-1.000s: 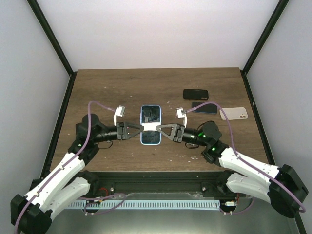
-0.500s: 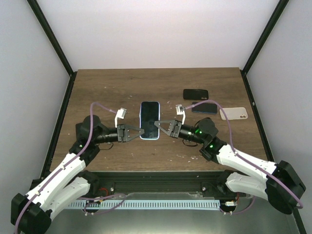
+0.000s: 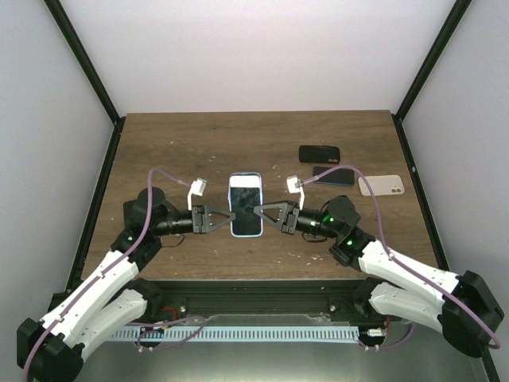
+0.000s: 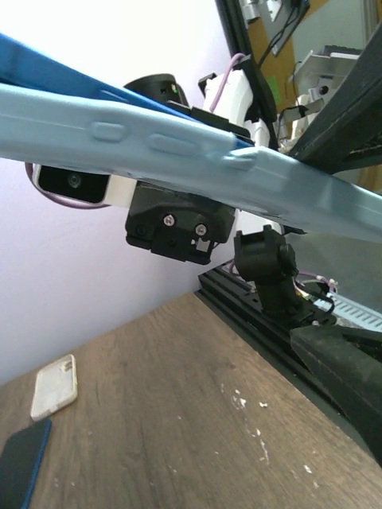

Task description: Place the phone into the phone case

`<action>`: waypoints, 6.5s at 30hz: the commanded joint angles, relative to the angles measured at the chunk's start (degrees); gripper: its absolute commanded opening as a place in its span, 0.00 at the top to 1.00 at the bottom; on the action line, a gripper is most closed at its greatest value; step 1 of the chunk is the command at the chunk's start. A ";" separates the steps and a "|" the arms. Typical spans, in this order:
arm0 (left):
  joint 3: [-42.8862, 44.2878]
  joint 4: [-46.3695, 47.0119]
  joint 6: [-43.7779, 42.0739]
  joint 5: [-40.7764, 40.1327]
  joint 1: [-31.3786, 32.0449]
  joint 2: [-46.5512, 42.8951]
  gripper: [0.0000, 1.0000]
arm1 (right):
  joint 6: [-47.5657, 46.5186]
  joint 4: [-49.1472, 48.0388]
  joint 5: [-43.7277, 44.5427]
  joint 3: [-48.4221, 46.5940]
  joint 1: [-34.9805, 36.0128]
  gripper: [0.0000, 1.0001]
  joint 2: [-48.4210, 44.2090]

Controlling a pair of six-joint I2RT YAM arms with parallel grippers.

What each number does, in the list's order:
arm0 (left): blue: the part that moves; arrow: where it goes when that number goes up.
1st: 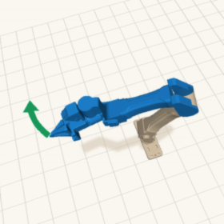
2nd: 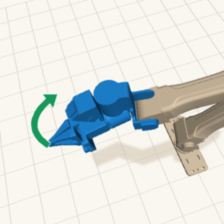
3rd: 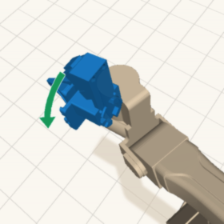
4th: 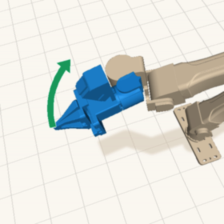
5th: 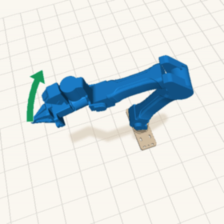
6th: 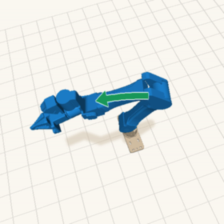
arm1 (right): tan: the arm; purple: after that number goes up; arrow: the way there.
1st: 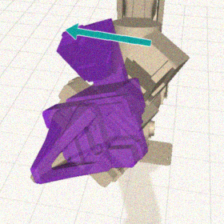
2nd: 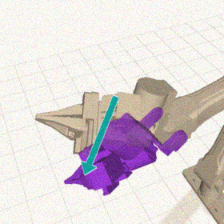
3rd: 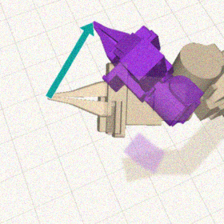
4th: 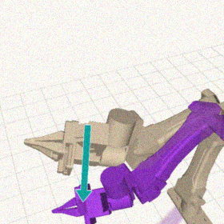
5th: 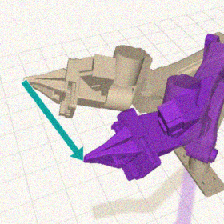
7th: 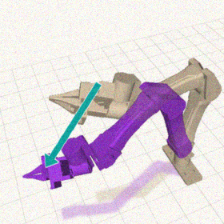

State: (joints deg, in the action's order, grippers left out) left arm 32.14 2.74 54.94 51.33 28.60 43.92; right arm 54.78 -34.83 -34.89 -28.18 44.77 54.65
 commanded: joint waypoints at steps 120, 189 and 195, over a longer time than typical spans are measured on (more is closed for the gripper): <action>13.70 -3.42 -11.36 -2.58 0.06 12.02 1.00 | -8.50 17.20 -3.90 -4.59 -0.74 0.89 -1.83; 20.92 -43.17 -34.09 -53.13 -0.74 9.60 0.00 | -8.90 34.19 8.73 -19.09 -10.41 0.46 40.82; 20.00 -42.49 -35.60 -53.45 -0.79 7.70 0.00 | -11.95 41.92 17.25 -19.59 -16.07 0.45 35.90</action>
State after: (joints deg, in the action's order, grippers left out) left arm 51.64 -39.72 21.54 -1.32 28.10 53.39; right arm 45.84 0.82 -25.28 -45.15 32.53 93.97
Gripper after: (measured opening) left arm 0.999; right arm 0.551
